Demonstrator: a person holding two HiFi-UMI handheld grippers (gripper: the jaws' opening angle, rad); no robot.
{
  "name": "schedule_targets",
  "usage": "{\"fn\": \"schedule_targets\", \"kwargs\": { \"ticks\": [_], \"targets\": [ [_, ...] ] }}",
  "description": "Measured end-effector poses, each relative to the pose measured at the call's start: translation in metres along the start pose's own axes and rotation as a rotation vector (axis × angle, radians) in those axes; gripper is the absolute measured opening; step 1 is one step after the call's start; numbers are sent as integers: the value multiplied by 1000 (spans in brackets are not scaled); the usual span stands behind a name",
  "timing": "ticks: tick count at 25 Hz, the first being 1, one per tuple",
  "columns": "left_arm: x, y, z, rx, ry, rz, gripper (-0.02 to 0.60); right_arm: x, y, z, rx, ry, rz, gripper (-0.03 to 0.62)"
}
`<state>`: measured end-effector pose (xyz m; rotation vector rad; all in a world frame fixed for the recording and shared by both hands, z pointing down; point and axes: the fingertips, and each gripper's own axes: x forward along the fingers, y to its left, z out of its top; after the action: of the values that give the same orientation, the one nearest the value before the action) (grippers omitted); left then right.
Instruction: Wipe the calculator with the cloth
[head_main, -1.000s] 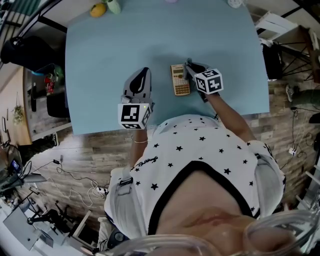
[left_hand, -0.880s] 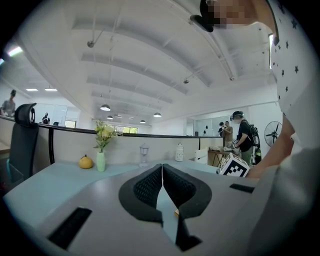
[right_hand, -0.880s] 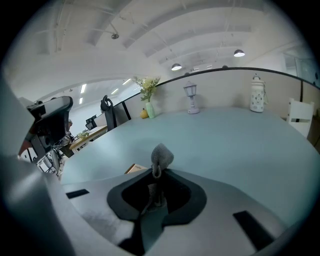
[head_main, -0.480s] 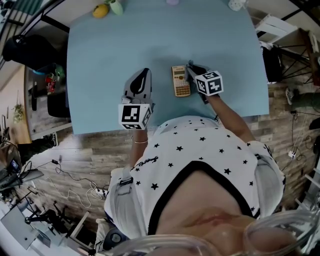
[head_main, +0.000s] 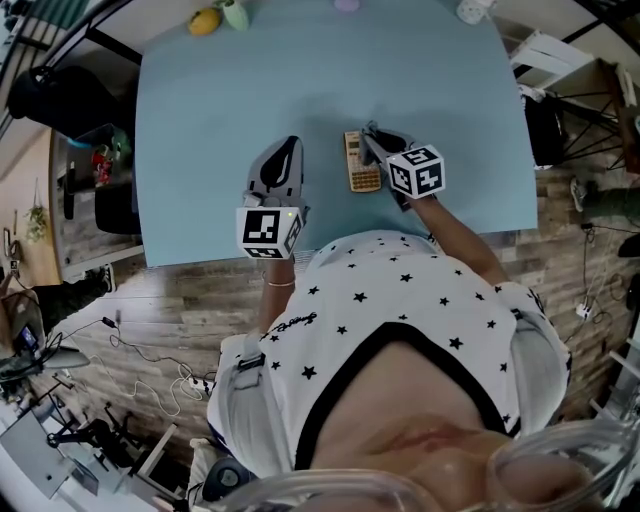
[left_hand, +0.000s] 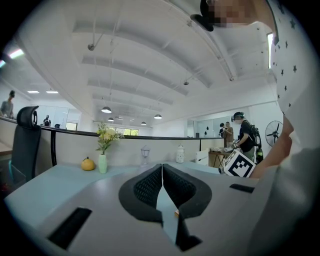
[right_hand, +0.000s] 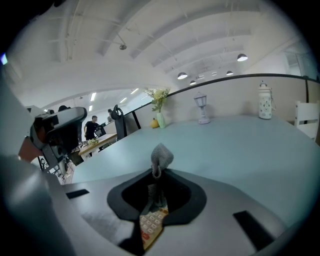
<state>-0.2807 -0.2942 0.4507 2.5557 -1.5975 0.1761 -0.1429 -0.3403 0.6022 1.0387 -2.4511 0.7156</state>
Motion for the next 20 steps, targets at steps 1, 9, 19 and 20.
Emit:
{"fn": "schedule_targets", "kwargs": {
  "ticks": [1, 9, 19, 20],
  "targets": [
    [-1, 0, 0, -1, 0, 0, 31, 0, 5, 2, -5, -5, 7, 46],
    [-4, 2, -2, 1, 6, 0, 31, 10, 39, -7, -78, 32, 69, 48],
    [-4, 3, -4, -8, 11, 9, 31, 23, 51, -36, -112, 132, 99, 48],
    [-4, 3, -4, -8, 12, 8, 31, 23, 49, -37, -111, 133, 95, 48]
  ]
}}
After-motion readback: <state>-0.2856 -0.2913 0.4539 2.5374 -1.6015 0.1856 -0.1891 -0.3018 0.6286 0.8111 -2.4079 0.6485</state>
